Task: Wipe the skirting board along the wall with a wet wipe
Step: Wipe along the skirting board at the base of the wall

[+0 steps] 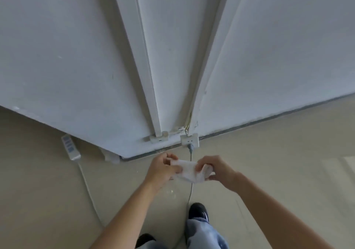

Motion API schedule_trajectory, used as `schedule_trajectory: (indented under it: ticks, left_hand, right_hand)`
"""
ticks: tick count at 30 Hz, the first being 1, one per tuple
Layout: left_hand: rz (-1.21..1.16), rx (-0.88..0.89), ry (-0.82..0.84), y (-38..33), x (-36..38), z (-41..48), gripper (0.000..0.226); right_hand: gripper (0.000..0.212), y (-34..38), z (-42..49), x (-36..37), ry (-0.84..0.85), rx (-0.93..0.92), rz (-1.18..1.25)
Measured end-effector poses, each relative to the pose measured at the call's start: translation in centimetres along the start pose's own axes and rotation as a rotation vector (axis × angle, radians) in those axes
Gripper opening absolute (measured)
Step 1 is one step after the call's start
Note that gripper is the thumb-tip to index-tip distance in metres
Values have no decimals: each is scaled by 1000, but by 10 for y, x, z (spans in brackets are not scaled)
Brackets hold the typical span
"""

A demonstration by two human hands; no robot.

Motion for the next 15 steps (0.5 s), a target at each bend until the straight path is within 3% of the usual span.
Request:
schedule_trajectory:
  ticks: [3,5,8,11,15]
  left_hand:
    - [85,88,-128,61,-15,54,43]
    - [172,144,-247,103,-26,95,37]
    - [279,232,-369,167,-40,156,31]
    - [335,255,-412,208,-57,208,26]
    - [264,280,-368,244,-78,267,22]
  right_hand:
    - [26,-42,82,28,-40,-94,-282]
    - [39,-74,136,51,-117,-150,-388]
    - [26,-121,212,83,-249,-292,-547]
    - [12,-154,273,106,-281,-368,-541]
    - [20,-182,351,128,-285,-403,-418]
Point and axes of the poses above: each hand's wrist, its own z-axis towards the middle knuckle, its own x-axis out of the palm, y = z × x, the point moved 1 cm from there along z, towards the middle knuckle, and after that the axes turned 5 degrees about -z, right-handed, at the moved point
